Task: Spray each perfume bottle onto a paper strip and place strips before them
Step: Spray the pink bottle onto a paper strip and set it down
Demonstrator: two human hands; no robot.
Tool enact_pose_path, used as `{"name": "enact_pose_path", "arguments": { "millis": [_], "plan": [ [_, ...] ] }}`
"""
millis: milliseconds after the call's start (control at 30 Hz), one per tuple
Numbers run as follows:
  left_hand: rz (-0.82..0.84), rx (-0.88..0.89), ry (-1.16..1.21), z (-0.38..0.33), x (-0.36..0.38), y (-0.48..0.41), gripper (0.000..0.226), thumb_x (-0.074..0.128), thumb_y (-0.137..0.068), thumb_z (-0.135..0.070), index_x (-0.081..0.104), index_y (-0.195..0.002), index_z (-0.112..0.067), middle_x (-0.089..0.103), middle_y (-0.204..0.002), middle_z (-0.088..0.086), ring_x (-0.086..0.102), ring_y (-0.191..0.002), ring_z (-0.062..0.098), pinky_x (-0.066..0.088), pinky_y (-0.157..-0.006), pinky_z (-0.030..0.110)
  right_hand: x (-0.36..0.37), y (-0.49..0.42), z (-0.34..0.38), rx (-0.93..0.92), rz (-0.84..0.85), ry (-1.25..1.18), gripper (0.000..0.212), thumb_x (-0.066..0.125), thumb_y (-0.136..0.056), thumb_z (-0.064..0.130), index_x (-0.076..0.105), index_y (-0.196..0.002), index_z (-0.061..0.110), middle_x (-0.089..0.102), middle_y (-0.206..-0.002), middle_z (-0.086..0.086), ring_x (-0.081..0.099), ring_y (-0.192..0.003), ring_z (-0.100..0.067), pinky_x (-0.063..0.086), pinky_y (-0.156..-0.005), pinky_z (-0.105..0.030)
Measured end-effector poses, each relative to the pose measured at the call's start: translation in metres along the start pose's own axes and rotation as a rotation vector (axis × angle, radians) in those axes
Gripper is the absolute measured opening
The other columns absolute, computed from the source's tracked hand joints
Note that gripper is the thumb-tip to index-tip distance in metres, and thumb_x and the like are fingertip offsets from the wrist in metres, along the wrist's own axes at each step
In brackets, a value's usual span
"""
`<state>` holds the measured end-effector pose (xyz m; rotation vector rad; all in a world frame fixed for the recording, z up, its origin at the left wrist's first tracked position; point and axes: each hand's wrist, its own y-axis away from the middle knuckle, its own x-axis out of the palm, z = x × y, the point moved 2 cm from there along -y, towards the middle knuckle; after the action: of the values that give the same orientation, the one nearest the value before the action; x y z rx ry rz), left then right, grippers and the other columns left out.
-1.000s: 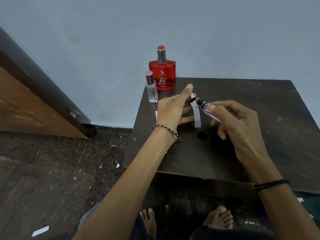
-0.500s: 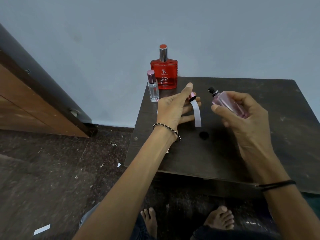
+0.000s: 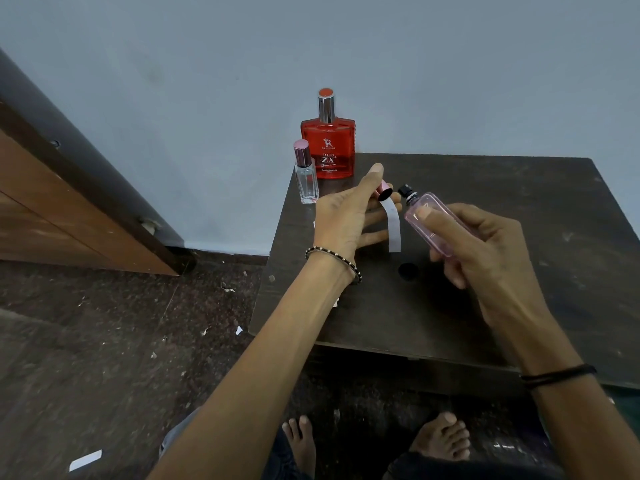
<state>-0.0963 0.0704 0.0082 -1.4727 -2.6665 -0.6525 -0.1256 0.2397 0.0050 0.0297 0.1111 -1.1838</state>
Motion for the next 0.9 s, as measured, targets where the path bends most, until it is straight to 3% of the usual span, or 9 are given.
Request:
{"name": "enact_pose_path", "arguments": {
  "millis": [67, 167, 333, 433, 533, 633, 700, 767, 900],
  "plan": [
    [-0.012, -0.004, 0.000, 0.001, 0.001, -0.001, 0.024, 0.073, -0.087, -0.039, 0.075, -0.075, -0.018, 0.080, -0.085, 0.006, 0.077, -0.082, 0.018, 0.064, -0.068, 0.038, 0.001, -0.001, -0.001, 0.015, 0.040, 0.006, 0.019, 0.070, -0.079, 0.060, 0.075, -0.091, 0.047, 0.070, -0.069, -0.003, 0.050, -0.038, -0.013, 0.043, -0.039, -0.018],
    [-0.034, -0.010, -0.009, 0.002, 0.002, -0.002, 0.027, 0.073, -0.087, -0.040, 0.076, -0.088, -0.013, 0.077, -0.103, 0.015, 0.074, -0.096, 0.028, 0.063, -0.077, 0.044, 0.002, -0.001, -0.002, -0.002, 0.058, 0.053, 0.023, 0.071, -0.080, 0.060, 0.076, -0.093, 0.042, 0.071, -0.068, -0.002, 0.053, -0.039, -0.014, 0.046, -0.043, -0.017],
    [-0.023, -0.018, -0.018, 0.002, 0.004, -0.001, 0.036, 0.070, -0.088, -0.040, 0.076, -0.101, -0.006, 0.078, -0.098, 0.011, 0.076, -0.091, 0.023, 0.061, -0.082, 0.046, 0.005, 0.001, -0.001, -0.059, 0.061, 0.129, 0.023, 0.071, -0.082, 0.061, 0.078, -0.093, 0.041, 0.072, -0.070, 0.004, 0.052, -0.039, -0.008, 0.045, -0.043, -0.016],
    [-0.005, -0.015, -0.023, 0.002, 0.005, -0.001, 0.032, 0.072, -0.087, -0.039, 0.077, -0.094, -0.008, 0.077, -0.101, 0.014, 0.077, -0.081, 0.018, 0.063, -0.068, 0.037, 0.006, -0.001, 0.000, -0.061, 0.029, 0.163, 0.019, 0.072, -0.082, 0.059, 0.076, -0.092, 0.044, 0.074, -0.083, 0.019, 0.067, -0.063, -0.001, 0.049, -0.051, -0.012],
    [0.025, -0.003, -0.036, 0.004, 0.007, 0.000, 0.028, 0.072, -0.087, -0.039, 0.078, -0.086, -0.011, 0.078, -0.096, 0.012, 0.075, -0.071, 0.014, 0.061, -0.058, 0.030, 0.007, -0.002, 0.002, -0.068, 0.022, 0.155, 0.016, 0.073, -0.079, 0.059, 0.073, -0.093, 0.050, 0.073, -0.090, 0.028, 0.070, -0.084, 0.002, 0.055, -0.063, -0.013],
    [0.055, 0.021, -0.057, 0.005, 0.008, 0.000, 0.026, 0.073, -0.087, -0.037, 0.079, -0.081, -0.013, 0.079, -0.084, 0.008, 0.076, -0.071, 0.015, 0.063, -0.062, 0.034, 0.008, 0.000, 0.007, -0.094, 0.008, 0.100, 0.021, 0.074, -0.077, 0.061, 0.072, -0.096, 0.052, 0.074, -0.090, 0.025, 0.071, -0.070, 0.001, 0.052, -0.053, -0.012],
    [0.084, 0.031, -0.081, 0.006, 0.008, -0.001, 0.026, 0.073, -0.087, -0.039, 0.079, -0.079, -0.015, 0.078, -0.081, 0.007, 0.076, -0.075, 0.016, 0.063, -0.068, 0.039, 0.007, 0.001, 0.007, -0.105, -0.032, 0.084, 0.034, 0.074, -0.079, 0.058, 0.071, -0.109, 0.042, 0.075, -0.090, 0.019, 0.068, -0.055, -0.005, 0.049, -0.045, -0.014],
    [0.114, 0.029, -0.096, 0.007, 0.010, 0.000, 0.025, 0.073, -0.086, -0.040, 0.080, -0.073, -0.019, 0.078, -0.077, 0.003, 0.075, -0.075, 0.014, 0.063, -0.070, 0.040, 0.004, -0.001, 0.005, -0.107, -0.064, 0.098, 0.043, 0.075, -0.084, 0.049, 0.064, -0.121, 0.030, 0.075, -0.090, 0.013, 0.068, -0.051, -0.011, 0.049, -0.042, -0.017],
    [0.148, -0.005, -0.087, 0.009, 0.011, 0.000, 0.025, 0.074, -0.085, -0.040, 0.080, -0.071, -0.021, 0.079, -0.079, 0.002, 0.076, -0.076, 0.015, 0.063, -0.069, 0.041, 0.002, -0.003, -0.001, -0.108, -0.079, 0.091, 0.045, 0.076, -0.085, 0.045, 0.056, -0.123, 0.030, 0.074, -0.088, 0.010, 0.068, -0.049, -0.014, 0.048, -0.041, -0.017]
  ]
}}
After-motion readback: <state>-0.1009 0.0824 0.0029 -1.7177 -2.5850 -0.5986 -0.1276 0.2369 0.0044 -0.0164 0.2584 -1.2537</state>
